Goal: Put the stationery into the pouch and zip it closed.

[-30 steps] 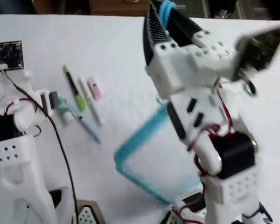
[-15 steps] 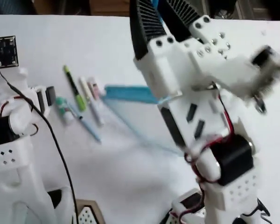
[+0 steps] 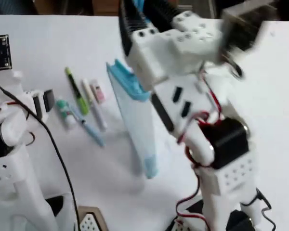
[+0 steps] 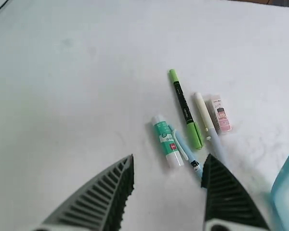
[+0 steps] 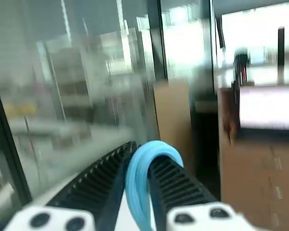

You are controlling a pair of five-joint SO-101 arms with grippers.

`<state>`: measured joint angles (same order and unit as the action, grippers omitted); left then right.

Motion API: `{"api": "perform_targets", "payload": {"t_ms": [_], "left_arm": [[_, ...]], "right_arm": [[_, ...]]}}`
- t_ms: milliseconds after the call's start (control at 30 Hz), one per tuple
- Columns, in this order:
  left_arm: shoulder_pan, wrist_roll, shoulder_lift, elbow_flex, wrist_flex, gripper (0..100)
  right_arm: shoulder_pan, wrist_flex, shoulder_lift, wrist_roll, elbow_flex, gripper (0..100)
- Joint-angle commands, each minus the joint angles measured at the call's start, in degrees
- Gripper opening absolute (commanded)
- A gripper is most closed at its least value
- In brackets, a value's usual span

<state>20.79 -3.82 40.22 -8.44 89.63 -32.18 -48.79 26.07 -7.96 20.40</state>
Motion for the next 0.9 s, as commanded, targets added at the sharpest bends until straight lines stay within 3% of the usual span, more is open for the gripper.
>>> {"api": "perform_targets", "payload": {"t_ms": [0,233,367,567,700,867], "left_arm": [[-0.57,-0.09,1.45,2.20,1.67,24],[-12.97,0.53,1.54,6.59,7.12,24],[-17.36,5.98,1.36,10.64,7.30,27],[-14.55,15.38,1.36,8.79,5.27,35],[-9.54,16.18,1.45,9.76,4.66,35],[-11.12,16.26,1.45,9.76,4.57,35]], "right_arm": [[-0.48,-6.46,-1.98,0.18,1.05,1.7],[-1.01,-5.58,-0.75,0.18,-0.88,1.7],[-0.92,-3.82,1.63,0.18,-0.79,1.7],[-0.92,-3.74,5.32,0.18,-0.79,1.7],[-0.92,-3.74,7.52,0.18,-0.88,1.7],[-0.92,-3.91,9.10,0.18,-0.97,1.7]]}}
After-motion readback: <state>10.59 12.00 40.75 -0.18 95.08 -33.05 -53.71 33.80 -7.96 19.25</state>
